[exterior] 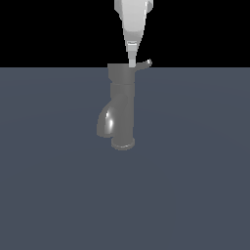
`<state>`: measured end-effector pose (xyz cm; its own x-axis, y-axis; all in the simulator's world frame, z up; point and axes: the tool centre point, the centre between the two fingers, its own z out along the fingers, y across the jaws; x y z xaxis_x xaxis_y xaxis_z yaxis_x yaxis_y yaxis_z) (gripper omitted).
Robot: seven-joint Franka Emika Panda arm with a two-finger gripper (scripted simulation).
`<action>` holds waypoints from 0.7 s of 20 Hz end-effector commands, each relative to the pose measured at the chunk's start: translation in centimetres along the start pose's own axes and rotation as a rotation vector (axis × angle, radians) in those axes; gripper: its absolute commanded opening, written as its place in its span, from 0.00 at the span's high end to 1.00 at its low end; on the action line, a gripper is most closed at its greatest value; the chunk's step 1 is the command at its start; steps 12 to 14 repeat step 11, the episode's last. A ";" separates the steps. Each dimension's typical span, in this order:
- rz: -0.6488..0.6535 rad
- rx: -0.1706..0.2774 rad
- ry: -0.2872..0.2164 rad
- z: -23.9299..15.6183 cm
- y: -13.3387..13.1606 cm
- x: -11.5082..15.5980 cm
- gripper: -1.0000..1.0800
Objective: Turn on the faucet by rotating a designated handle.
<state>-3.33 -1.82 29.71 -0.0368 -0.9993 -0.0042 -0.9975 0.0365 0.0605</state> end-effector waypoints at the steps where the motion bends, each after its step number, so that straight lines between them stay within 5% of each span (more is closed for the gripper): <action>1: 0.056 0.057 -0.001 -0.1 -3.2 3.2 1.00; 14: 0.083 0.061 0.002 -0.3 -5.4 5.6 1.00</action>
